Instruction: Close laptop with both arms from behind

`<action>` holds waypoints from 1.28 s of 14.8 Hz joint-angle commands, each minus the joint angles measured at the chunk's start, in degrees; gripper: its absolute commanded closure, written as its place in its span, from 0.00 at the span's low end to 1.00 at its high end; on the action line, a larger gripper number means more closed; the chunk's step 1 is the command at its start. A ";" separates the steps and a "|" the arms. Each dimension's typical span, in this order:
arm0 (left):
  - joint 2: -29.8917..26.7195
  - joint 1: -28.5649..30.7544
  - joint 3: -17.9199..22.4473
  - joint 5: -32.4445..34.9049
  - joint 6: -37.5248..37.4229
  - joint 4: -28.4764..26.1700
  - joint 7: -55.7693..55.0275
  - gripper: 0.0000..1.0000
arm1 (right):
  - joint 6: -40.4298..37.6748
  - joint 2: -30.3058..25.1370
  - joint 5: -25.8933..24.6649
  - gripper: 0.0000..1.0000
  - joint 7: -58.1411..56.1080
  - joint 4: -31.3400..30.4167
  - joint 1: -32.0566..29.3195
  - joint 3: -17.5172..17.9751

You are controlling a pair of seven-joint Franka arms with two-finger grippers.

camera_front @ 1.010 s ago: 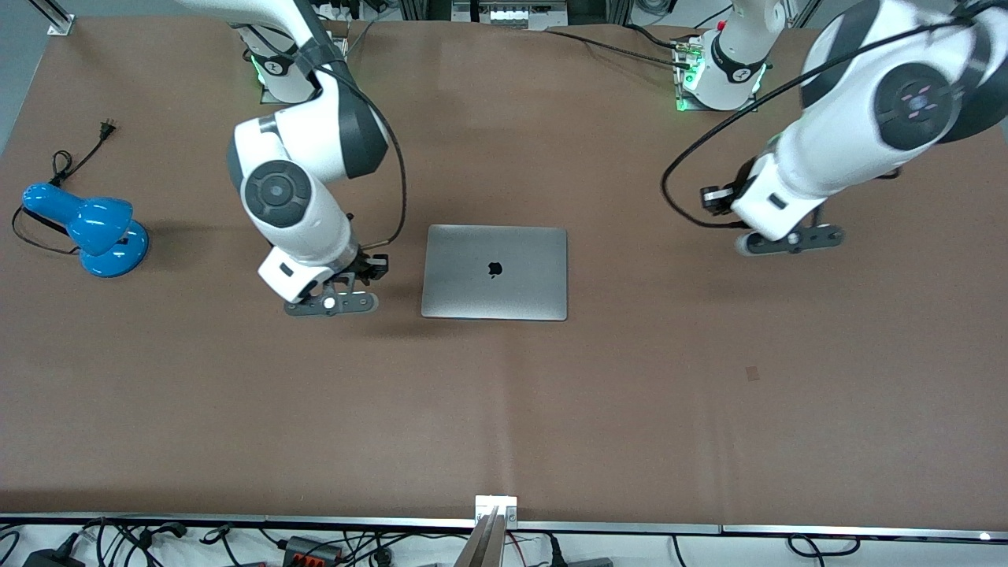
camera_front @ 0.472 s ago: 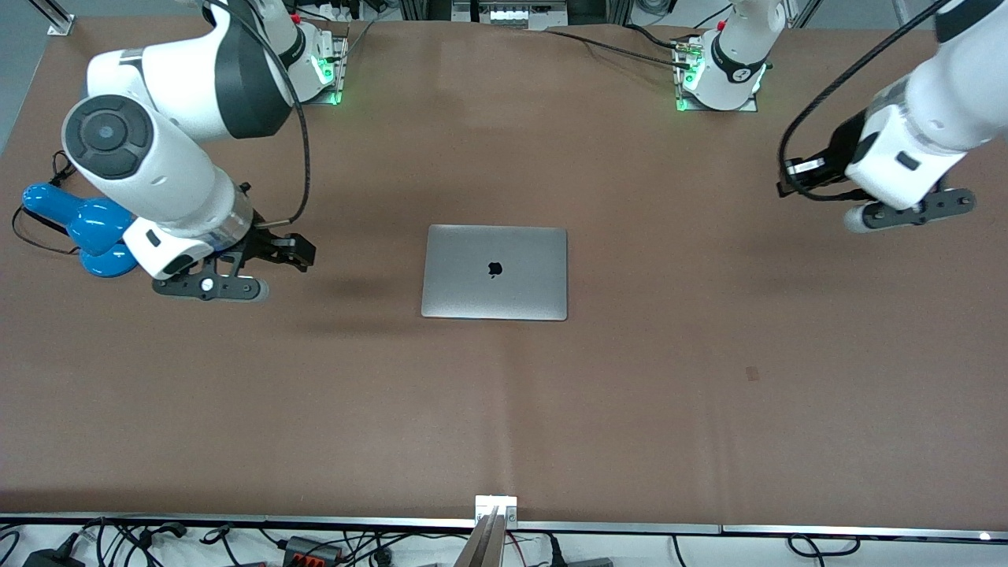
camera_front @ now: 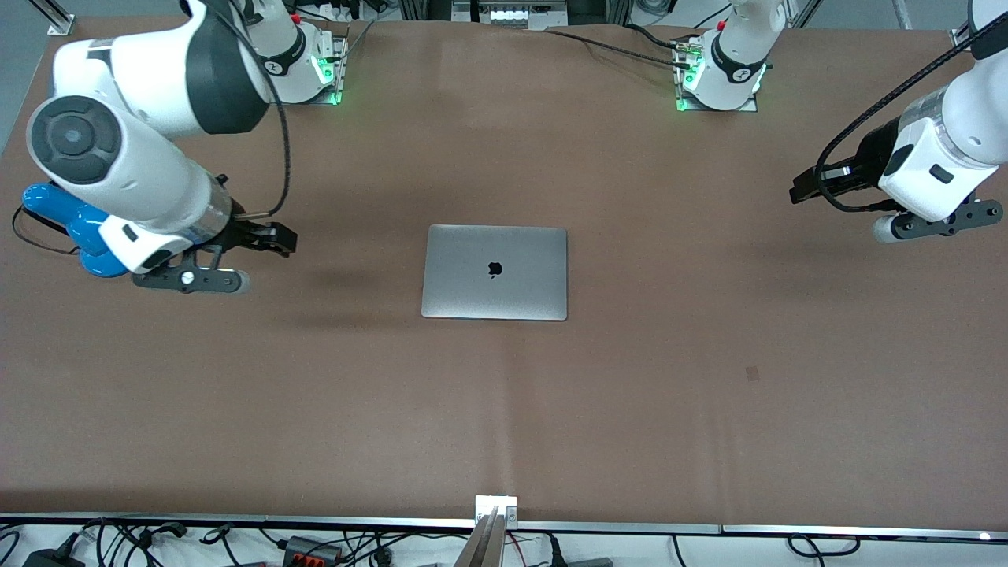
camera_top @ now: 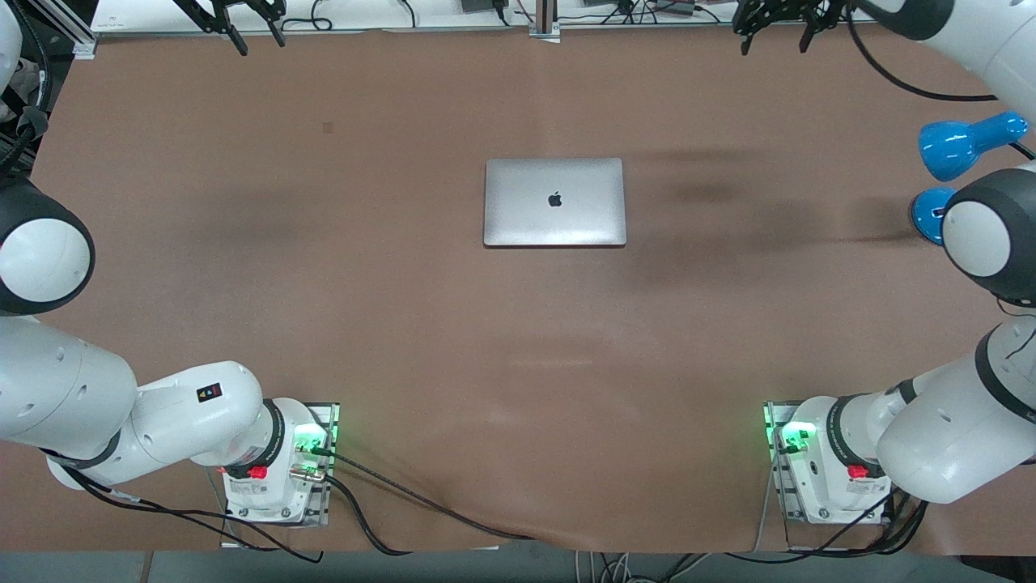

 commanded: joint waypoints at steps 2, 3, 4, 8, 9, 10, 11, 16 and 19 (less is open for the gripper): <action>0.05 -0.08 -0.71 1.07 -0.15 0.55 0.95 0.00 | 2.21 -2.73 -0.33 0.00 -1.09 0.24 -19.22 13.28; 0.22 -0.08 -0.45 0.98 -0.06 0.46 1.04 0.00 | 2.83 -2.74 -0.24 0.00 -1.26 0.32 -24.06 16.10; -0.21 -0.08 -0.10 0.81 -0.06 -0.06 1.05 0.00 | 3.01 -2.82 -0.33 0.00 -2.14 0.67 -27.76 18.65; -9.15 -6.30 11.91 1.16 9.22 -13.03 11.18 0.00 | 4.50 -3.70 -6.65 0.00 -6.70 1.38 -32.88 20.96; -11.53 -6.49 13.51 0.72 11.26 -16.90 15.16 0.00 | 5.38 -4.05 -6.48 0.00 -8.54 1.29 -34.46 21.14; -12.86 -6.58 13.70 0.63 10.67 -18.16 15.89 0.00 | 6.08 -4.40 -6.31 0.00 -10.13 1.29 -34.82 21.14; -13.22 -7.28 13.70 0.63 10.49 -18.17 15.72 0.00 | 6.26 -4.58 -6.22 0.00 -11.54 1.29 -34.91 21.05; -13.22 -11.50 15.81 0.63 10.57 -17.82 7.11 0.00 | 2.39 -9.40 -5.34 0.00 -12.86 -1.42 -34.92 20.53; -13.05 -11.50 15.81 0.63 9.52 -17.38 7.81 0.00 | 8.35 -13.36 -5.60 0.00 -16.81 -8.79 -34.92 20.52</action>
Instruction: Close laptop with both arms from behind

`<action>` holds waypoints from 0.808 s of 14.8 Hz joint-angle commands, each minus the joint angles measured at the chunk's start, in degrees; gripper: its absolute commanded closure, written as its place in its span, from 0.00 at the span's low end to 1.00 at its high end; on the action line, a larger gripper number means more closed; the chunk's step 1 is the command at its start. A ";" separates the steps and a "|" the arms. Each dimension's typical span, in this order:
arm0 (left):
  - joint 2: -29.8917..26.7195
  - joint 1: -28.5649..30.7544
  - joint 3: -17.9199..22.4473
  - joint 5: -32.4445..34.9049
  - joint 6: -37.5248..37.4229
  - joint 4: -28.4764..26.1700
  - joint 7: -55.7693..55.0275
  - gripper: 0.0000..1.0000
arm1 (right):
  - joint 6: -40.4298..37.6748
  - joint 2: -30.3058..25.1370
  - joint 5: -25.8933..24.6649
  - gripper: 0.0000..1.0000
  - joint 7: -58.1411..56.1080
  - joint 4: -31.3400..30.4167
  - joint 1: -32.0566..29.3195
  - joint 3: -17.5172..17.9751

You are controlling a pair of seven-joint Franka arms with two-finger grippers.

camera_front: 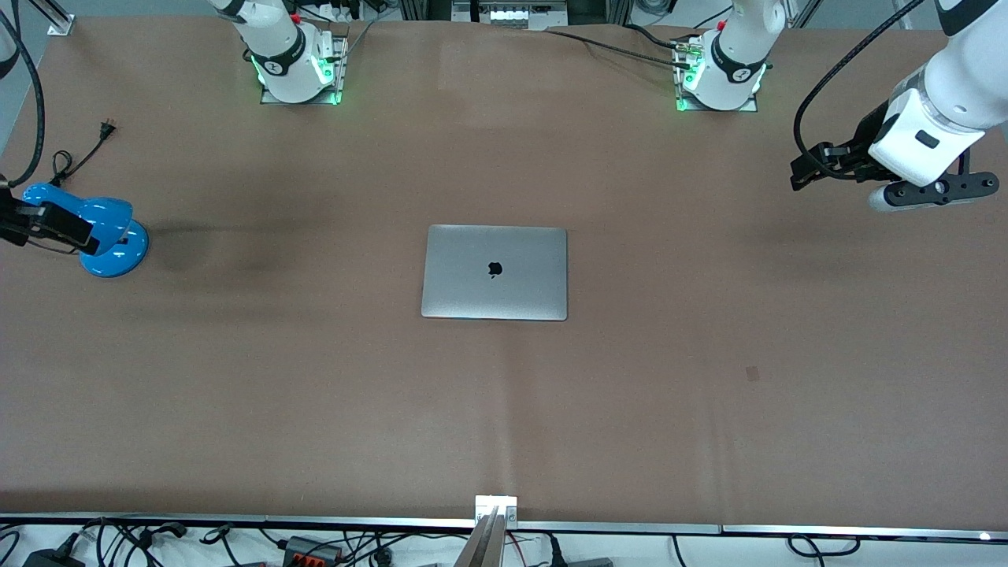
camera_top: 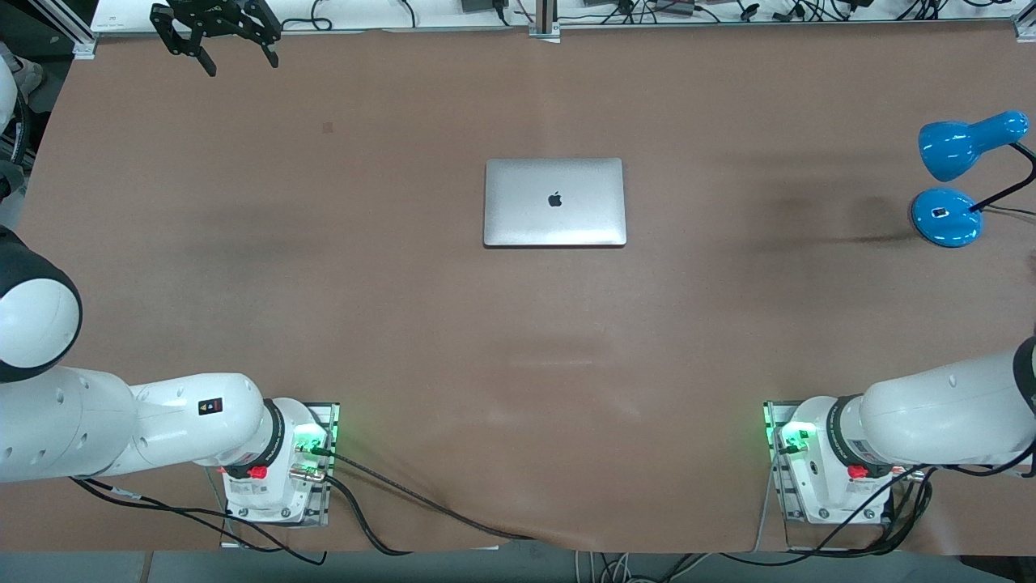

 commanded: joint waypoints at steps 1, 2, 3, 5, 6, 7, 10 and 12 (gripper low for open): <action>-1.05 -0.69 1.00 0.60 -0.15 -0.80 -0.31 0.00 | 5.73 -5.82 0.03 0.00 -3.09 -10.07 -1.14 1.11; -1.05 -0.61 0.91 0.60 -1.03 -0.62 -0.40 0.00 | 5.57 -6.97 0.03 0.00 -2.04 -11.49 -0.96 1.11; -0.79 -0.43 0.82 0.51 -1.47 0.25 -0.40 0.00 | 5.04 -7.85 -0.06 0.00 -1.16 -12.46 -0.87 1.11; -0.18 -0.52 0.56 0.51 -1.74 2.01 -1.01 0.00 | 3.46 -9.35 -0.06 0.00 -0.63 -13.61 -0.87 1.11; 0.26 -0.52 0.38 0.51 -1.74 2.45 -1.01 0.00 | 2.32 -9.53 -0.06 0.00 -0.63 -13.27 -0.87 1.19; 0.44 -0.52 0.38 0.51 -1.65 2.80 -1.01 0.00 | 1.97 -9.53 -0.32 0.00 -0.71 -13.09 -0.87 1.54; 0.53 -0.52 0.38 0.51 -1.21 2.81 -0.66 0.00 | 2.58 -8.92 -0.50 0.00 -1.59 -12.83 -0.96 1.46; 0.44 -0.43 0.38 0.51 -1.30 2.89 -0.40 0.00 | 1.88 -7.08 0.56 0.00 -2.03 -11.42 -1.05 1.19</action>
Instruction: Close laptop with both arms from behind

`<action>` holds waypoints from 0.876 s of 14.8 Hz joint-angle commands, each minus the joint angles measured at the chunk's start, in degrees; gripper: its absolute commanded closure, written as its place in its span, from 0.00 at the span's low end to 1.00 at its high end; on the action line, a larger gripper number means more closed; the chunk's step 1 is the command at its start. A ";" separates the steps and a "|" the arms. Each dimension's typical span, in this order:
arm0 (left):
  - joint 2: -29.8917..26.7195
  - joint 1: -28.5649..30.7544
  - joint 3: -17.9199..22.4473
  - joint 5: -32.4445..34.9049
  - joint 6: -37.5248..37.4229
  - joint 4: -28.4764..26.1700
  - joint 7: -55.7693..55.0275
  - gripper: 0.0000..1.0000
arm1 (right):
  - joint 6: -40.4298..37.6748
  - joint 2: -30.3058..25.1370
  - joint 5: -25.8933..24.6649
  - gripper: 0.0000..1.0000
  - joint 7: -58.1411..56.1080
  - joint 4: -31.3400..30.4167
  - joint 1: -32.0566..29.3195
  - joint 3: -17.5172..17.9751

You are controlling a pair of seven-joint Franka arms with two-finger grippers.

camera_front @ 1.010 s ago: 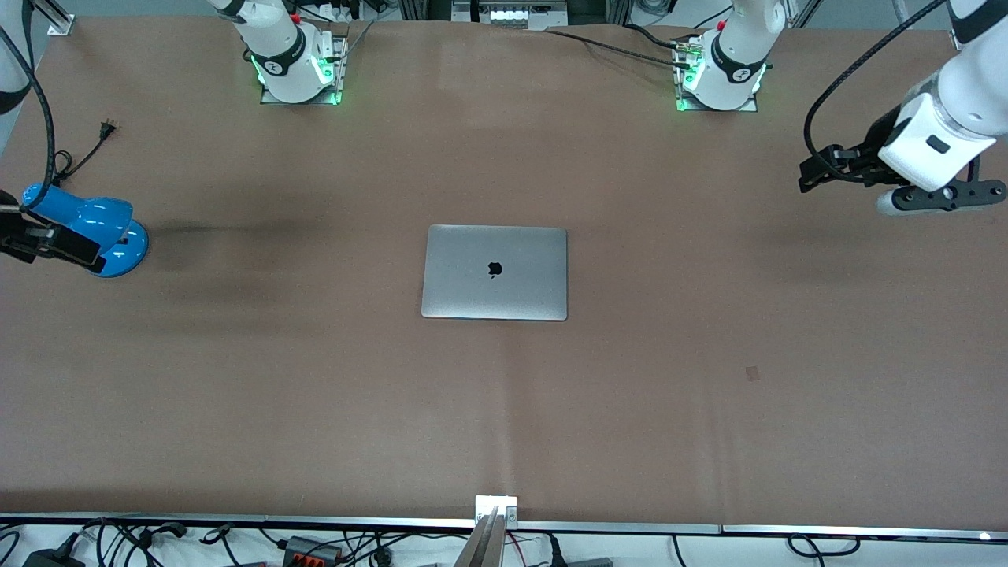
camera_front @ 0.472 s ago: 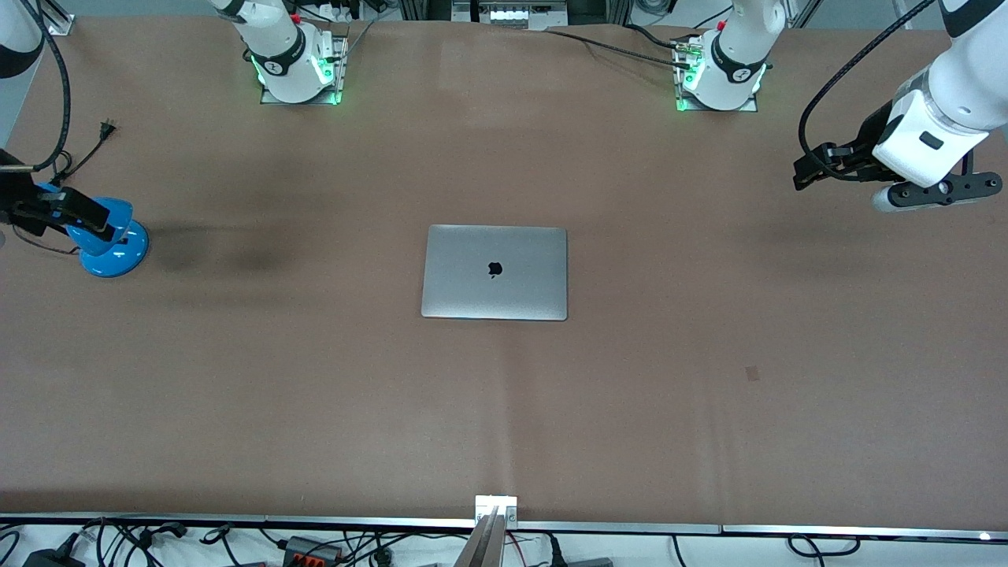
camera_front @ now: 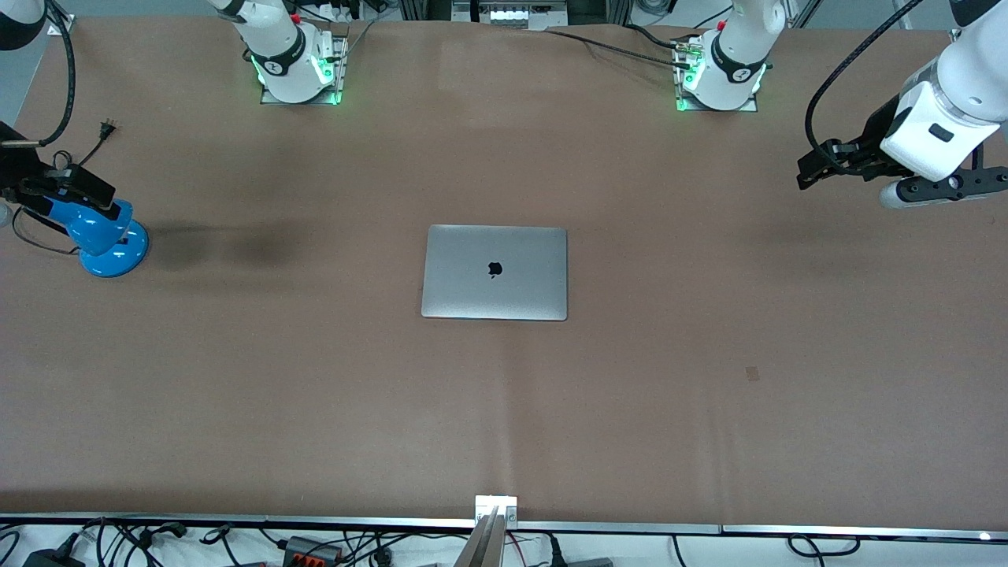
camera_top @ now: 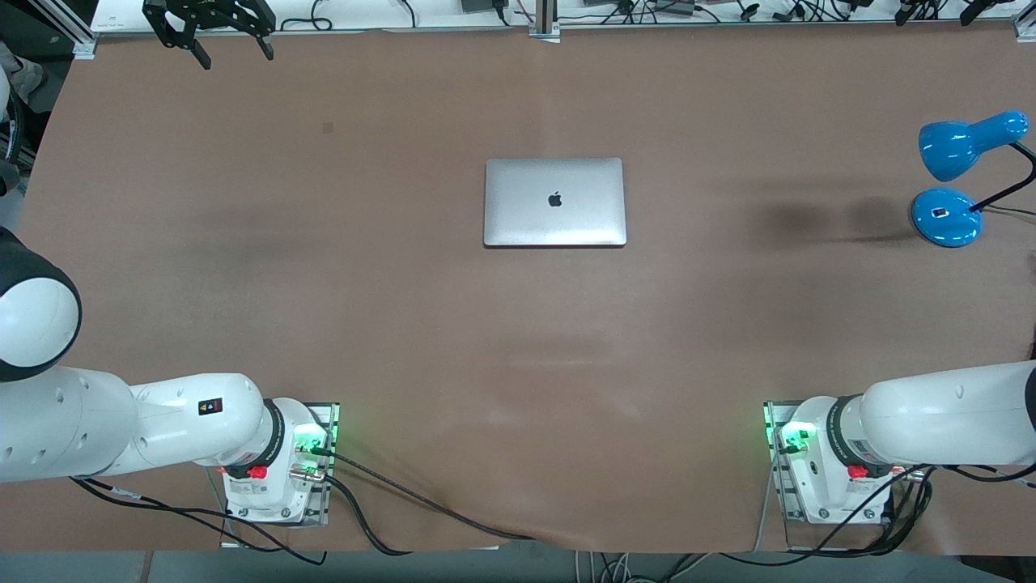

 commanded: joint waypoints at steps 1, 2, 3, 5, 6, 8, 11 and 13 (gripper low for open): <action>0.44 -0.40 0.03 0.51 -0.91 1.43 -0.25 0.00 | -0.43 0.70 0.54 0.00 -0.10 0.09 -0.73 0.99; 0.44 -0.40 0.03 0.51 -0.91 1.43 -0.25 0.00 | -0.26 0.79 0.45 0.00 0.00 0.09 -0.73 1.00; 0.44 -0.49 0.03 0.42 -0.91 1.43 -0.25 0.00 | -0.08 0.79 0.54 0.00 0.00 0.09 -0.81 1.00; 0.53 -0.58 -0.06 0.42 -0.82 1.43 -0.25 0.00 | -0.43 0.26 0.45 0.00 -0.09 0.09 -0.82 0.91; 0.44 -0.58 -0.06 0.42 -0.82 1.43 -0.25 0.00 | -0.61 0.09 0.45 0.00 -0.09 0.09 -0.82 0.91; 0.44 -0.67 -0.23 0.42 -0.91 1.52 -0.34 0.00 | -0.96 -0.09 0.45 0.00 -0.18 0.09 -1.16 1.00; 0.44 -0.67 -0.24 0.42 -0.91 1.52 -0.25 0.00 | -0.78 0.00 0.36 0.00 -0.27 0.09 -1.43 1.09; 0.44 -0.67 -0.24 0.25 -0.91 1.52 -0.25 0.00 | -0.87 -0.09 0.36 0.00 -0.53 0.09 -2.22 1.09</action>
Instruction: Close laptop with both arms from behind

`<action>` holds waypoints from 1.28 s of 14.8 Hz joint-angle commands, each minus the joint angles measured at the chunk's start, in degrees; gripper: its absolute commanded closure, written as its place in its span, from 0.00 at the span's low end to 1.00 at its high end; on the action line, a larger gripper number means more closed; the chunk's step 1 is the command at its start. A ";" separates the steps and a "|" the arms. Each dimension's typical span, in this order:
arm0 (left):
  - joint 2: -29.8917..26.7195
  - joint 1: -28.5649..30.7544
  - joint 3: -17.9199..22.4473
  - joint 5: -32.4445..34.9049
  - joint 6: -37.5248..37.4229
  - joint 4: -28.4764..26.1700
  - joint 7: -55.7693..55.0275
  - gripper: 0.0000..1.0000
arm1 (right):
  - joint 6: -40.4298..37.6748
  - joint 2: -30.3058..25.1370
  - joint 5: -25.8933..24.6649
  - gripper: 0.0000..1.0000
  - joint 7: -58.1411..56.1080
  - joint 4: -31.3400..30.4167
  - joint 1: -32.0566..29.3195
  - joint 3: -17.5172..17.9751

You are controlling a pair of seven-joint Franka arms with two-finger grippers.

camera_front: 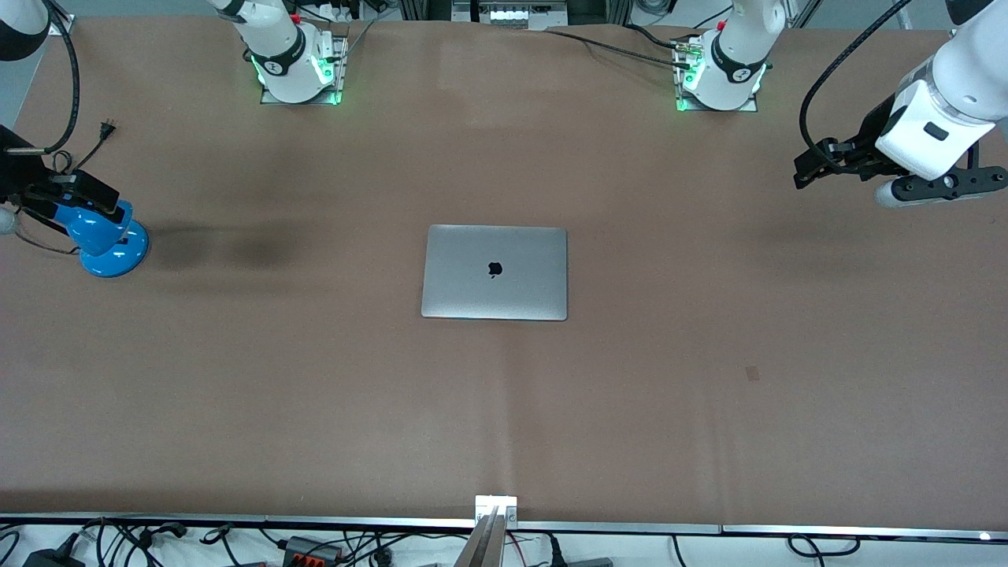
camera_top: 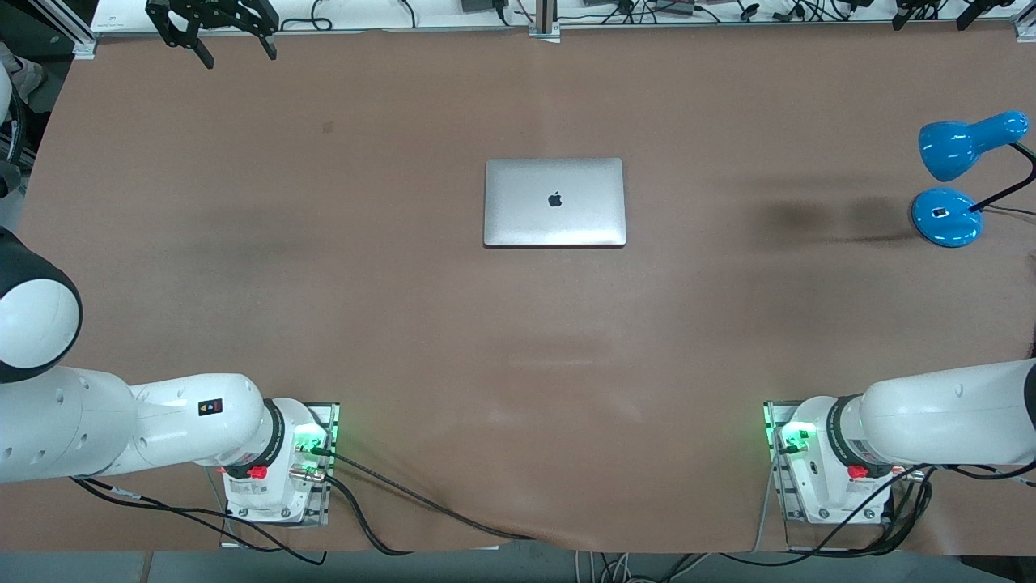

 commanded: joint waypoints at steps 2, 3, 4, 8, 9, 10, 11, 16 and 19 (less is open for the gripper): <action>0.43 -0.20 -0.08 0.07 -0.91 1.40 -0.26 0.00 | -0.73 -0.75 0.32 0.00 -0.70 -0.01 -2.16 1.18; 0.43 -0.20 -0.08 0.07 -0.91 1.40 -0.26 0.00 | -0.73 -0.92 0.40 0.00 -0.70 -0.01 -2.25 1.71; 0.52 -0.29 -0.08 0.07 -0.91 1.40 -0.26 0.00 | -0.82 -1.01 0.41 0.00 -0.70 -0.01 -2.25 1.80; 0.52 -0.20 -0.08 0.07 -0.91 1.40 -0.26 0.00 | -1.70 -1.28 0.49 0.00 0.09 -0.27 -1.89 1.80; 0.52 -0.20 -0.08 0.07 -0.91 1.40 -0.26 0.00 | -2.22 -1.28 0.49 0.00 0.09 -0.36 -1.90 1.80; 0.52 -0.20 -0.08 0.07 -0.91 1.40 -0.26 0.00 | -2.57 -1.28 0.49 0.00 0.09 -0.45 -1.81 1.80; 0.52 -0.20 -0.08 0.07 -0.91 1.40 -0.26 0.00 | -2.66 -1.28 0.58 0.00 0.27 -0.45 -1.81 1.80; 0.52 -0.20 -0.08 0.07 -0.91 1.40 -0.26 0.00 | -4.07 -1.97 0.76 0.00 0.09 -0.54 -1.72 1.80; 0.52 -0.20 -0.08 0.07 -0.91 1.40 -0.17 0.00 | -3.98 -2.07 0.76 0.00 0.27 -0.54 -1.72 1.89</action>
